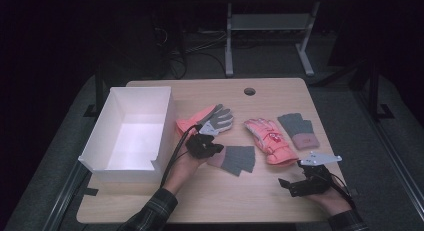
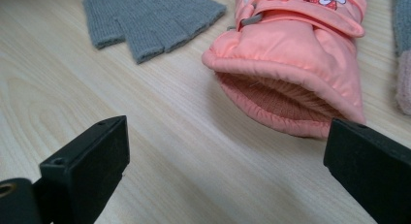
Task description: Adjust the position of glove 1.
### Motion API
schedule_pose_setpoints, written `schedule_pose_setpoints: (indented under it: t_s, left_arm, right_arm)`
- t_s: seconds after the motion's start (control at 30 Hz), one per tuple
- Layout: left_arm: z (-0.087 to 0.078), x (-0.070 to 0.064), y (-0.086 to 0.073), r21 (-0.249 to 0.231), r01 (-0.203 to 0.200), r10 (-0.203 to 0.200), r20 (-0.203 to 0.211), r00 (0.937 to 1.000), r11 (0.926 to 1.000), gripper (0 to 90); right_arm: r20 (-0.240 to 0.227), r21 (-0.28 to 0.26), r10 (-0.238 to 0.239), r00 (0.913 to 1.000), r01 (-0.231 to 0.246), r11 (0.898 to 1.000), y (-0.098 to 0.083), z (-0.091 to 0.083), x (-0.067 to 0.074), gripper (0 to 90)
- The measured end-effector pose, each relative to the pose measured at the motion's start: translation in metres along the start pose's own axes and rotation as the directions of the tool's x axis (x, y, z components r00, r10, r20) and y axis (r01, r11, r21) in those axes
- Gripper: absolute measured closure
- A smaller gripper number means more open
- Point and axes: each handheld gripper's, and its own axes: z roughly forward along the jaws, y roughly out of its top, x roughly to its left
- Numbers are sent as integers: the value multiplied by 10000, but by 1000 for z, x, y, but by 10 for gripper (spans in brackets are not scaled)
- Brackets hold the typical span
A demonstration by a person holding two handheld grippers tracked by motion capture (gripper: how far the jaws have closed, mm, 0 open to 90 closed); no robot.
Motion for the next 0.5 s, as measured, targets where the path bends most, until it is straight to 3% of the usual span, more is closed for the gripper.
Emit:
schedule_pose_setpoints:
  t_s: [0.27, 0.33, 0.5]
  left_arm:
    - [20, 21, 10, 206, 137, -129, -372, 9992, 9997, 898]
    - [27, 25, 10, 261, 270, -260, -374, 9990, 9993, 898]
    - [37, 30, 7, 710, 184, -160, -344, 9993, 9973, 898]
  right_arm:
    - [64, -22, 0, 10000, 0, 10000, -1, -1, 0, 23]
    - [93, -7, -7, 10000, 7, 10000, -2, -1, -1, 23]
    - [52, -103, -14, 10000, 15, 9999, -1, -1, 0, 24]
